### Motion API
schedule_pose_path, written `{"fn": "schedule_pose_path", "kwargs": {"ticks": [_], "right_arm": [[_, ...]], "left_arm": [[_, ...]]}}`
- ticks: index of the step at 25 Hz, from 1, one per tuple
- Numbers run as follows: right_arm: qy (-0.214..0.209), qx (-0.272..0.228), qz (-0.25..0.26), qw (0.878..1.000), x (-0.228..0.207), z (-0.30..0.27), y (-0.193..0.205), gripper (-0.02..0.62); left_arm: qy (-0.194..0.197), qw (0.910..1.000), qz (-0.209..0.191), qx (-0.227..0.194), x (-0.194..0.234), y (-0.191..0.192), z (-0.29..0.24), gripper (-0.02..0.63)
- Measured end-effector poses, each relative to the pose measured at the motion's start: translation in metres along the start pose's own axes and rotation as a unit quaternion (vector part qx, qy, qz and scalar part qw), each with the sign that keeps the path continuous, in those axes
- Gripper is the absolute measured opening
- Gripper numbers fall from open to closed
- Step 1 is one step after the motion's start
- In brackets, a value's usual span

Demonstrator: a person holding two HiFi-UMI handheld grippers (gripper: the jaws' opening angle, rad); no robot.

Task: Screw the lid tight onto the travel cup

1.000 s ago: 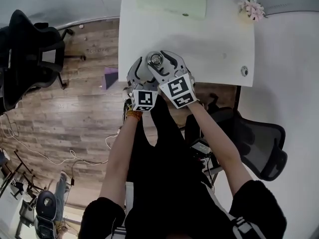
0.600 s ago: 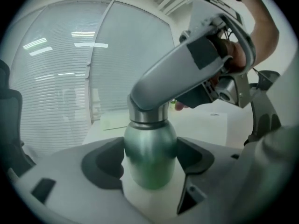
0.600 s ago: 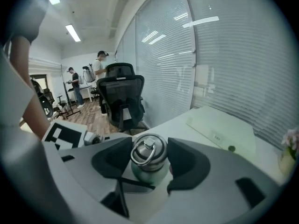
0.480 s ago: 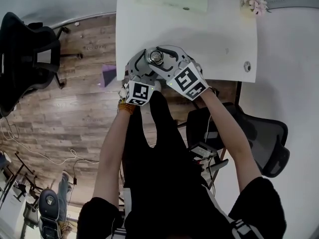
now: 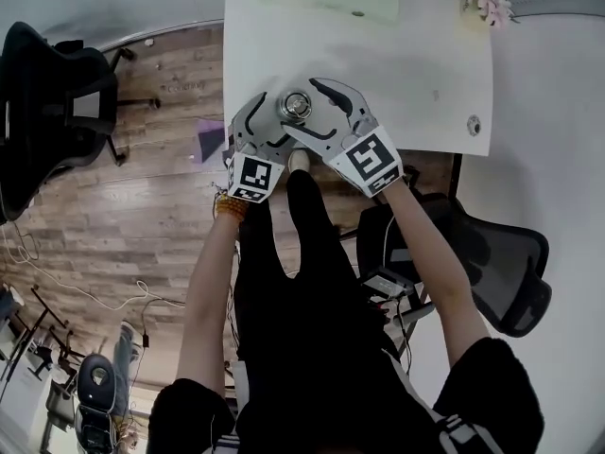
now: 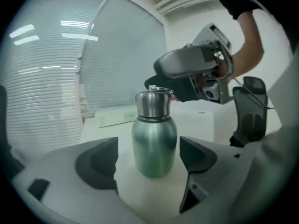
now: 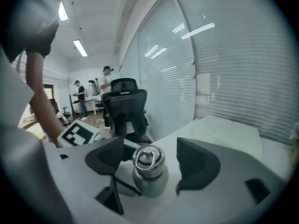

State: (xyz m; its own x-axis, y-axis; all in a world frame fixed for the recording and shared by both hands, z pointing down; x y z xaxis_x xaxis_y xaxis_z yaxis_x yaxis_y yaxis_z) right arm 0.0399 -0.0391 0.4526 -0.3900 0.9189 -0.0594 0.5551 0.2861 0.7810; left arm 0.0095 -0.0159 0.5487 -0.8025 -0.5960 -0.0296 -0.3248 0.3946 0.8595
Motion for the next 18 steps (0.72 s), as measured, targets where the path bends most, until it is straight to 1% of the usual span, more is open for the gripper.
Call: {"fn": "schedule_pose_path", "kwargs": {"ticks": [1,3,5,6,7,9,11,13,15,16,18], "right_arm": [[0.029,-0.002,-0.011,1.000,0.001,-0.003,0.001,0.352],[0.063,0.012,-0.020,0.998,0.003,-0.014,0.007,0.335],[0.079,0.027,-0.026,0.996,0.004,-0.021,0.011,0.270],[0.083,0.030,-0.027,0.996,0.003,-0.022,0.012,0.262],[0.084,0.033,-0.027,0.996,0.002,-0.023,0.011,0.261],[0.074,0.034,-0.021,0.996,0.002,-0.023,0.011,0.259],[0.046,0.034,-0.006,0.998,0.003,-0.022,0.014,0.258],[-0.001,0.037,0.011,0.999,0.003,-0.022,0.015,0.257],[-0.063,0.044,0.036,0.996,0.003,-0.024,0.015,0.258],[-0.095,0.048,0.048,0.993,0.002,-0.025,0.015,0.258],[-0.149,0.051,0.065,0.985,0.002,-0.028,0.014,0.258]], "left_arm": [[-0.034,0.9992,0.021,0.002,-0.003,0.000,-0.001,0.403],[-0.081,0.9954,0.050,0.010,-0.011,-0.002,-0.010,0.403],[-0.118,0.9905,0.068,0.021,-0.014,-0.005,-0.018,0.402],[-0.133,0.9879,0.075,0.025,-0.012,-0.006,-0.021,0.392],[-0.144,0.9860,0.080,0.027,-0.009,-0.007,-0.022,0.368],[-0.144,0.9858,0.084,0.022,-0.008,-0.007,-0.023,0.365],[-0.118,0.9901,0.074,0.019,-0.010,-0.005,-0.022,0.364],[-0.075,0.9957,0.051,0.019,-0.010,-0.004,-0.022,0.364],[-0.018,0.9995,0.020,0.019,-0.008,-0.002,-0.022,0.364],[0.014,0.9997,0.000,0.020,-0.007,-0.002,-0.021,0.364],[0.078,0.9960,-0.038,0.020,-0.004,-0.002,-0.021,0.364]]}}
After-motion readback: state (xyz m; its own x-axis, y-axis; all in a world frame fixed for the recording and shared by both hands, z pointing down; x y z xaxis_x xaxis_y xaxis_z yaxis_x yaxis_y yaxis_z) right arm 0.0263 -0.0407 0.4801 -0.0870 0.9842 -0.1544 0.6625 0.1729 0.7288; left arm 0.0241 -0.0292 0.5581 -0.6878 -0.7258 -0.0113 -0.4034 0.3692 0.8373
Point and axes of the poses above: the fingertips, and each gripper's own axes: z backward along the fingers, x to its left, y out of its underside, the point moved 3 cm from there along z, backward along the fingers, and after that the axes turned 10 degrees about x, right-handed, at the moved point
